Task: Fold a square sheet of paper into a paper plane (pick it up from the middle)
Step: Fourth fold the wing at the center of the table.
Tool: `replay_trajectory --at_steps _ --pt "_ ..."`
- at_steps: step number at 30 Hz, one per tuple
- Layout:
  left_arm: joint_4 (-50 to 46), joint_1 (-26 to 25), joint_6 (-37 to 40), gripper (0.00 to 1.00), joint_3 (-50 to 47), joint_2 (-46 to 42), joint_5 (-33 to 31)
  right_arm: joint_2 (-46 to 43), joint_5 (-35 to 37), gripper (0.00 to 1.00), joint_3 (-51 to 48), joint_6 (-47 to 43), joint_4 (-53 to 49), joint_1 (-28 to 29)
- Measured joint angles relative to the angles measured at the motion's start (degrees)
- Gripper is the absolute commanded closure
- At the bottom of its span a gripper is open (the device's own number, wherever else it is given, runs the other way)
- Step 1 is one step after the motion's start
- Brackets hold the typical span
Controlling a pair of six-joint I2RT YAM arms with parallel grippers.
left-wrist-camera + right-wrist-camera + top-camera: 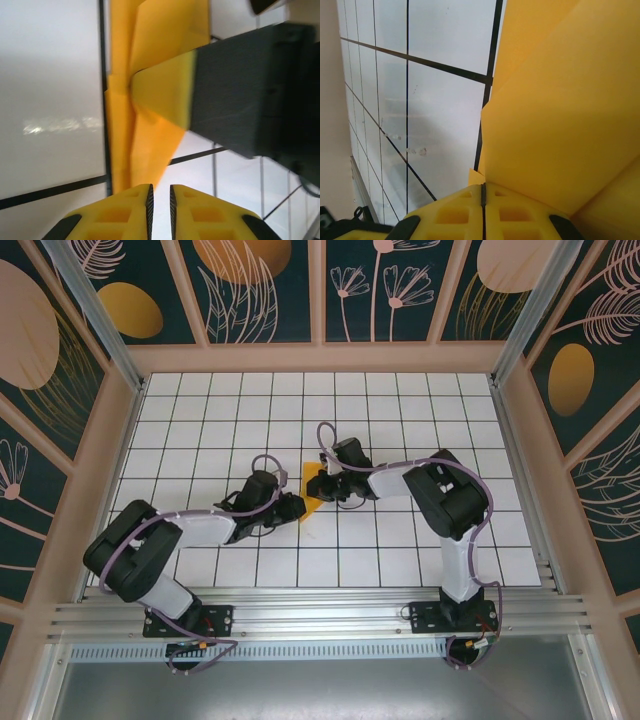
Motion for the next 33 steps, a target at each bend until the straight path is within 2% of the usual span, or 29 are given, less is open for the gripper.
replay_trajectory --at_steps 4,10,16,24,33 --pt "0.7 0.6 -0.2 0.84 1.9 0.3 1.1 0.0 0.0 0.92 0.0 0.6 0.0 -0.1" --pt "4.5 1.0 -1.2 0.89 3.2 5.9 4.2 0.0 0.0 0.91 0.0 1.3 0.1 -0.3" --pt "8.2 1.0 -2.1 0.9 3.3 9.9 7.1 0.0 0.0 0.91 0.0 2.1 0.2 -0.3" --pt "7.8 0.9 -2.2 1.0 2.8 11.8 4.3 0.0 0.0 0.89 0.0 2.2 0.1 -0.4" --pt "16.1 1.4 -4.7 1.0 -2.6 10.8 2.1 -1.7 0.4 0.86 0.4 0.5 -1.3 -2.9"
